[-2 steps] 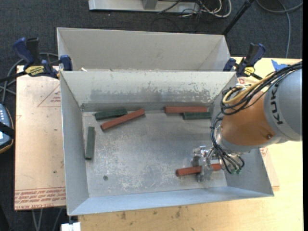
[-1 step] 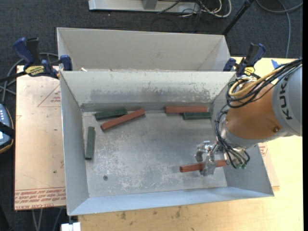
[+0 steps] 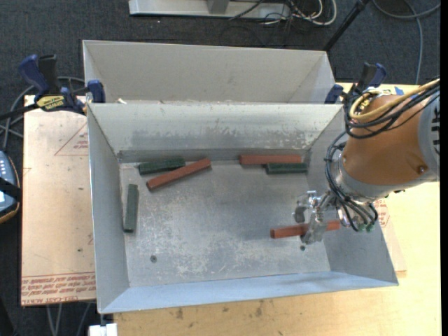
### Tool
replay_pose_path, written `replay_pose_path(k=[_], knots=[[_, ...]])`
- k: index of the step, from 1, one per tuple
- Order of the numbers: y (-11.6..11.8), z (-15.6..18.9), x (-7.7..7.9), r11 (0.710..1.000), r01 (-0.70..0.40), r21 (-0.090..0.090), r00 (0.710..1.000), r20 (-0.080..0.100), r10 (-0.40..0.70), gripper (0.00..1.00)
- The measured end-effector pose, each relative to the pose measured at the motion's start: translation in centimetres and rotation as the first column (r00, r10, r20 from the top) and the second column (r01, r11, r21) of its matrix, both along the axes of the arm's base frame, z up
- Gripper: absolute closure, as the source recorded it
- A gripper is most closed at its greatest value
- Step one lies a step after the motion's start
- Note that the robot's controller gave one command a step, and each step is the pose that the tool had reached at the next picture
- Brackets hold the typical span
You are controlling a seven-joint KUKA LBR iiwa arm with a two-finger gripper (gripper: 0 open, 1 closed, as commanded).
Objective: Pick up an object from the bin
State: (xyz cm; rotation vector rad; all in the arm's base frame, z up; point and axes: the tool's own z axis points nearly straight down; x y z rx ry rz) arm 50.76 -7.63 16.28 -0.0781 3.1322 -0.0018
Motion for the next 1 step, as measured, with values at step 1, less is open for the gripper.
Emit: replay_pose_path(k=[1], knots=[[0.09, 3.63, 0.17, 1.000, -0.001, 0.000, 1.000, -0.002, 0.001, 1.00]])
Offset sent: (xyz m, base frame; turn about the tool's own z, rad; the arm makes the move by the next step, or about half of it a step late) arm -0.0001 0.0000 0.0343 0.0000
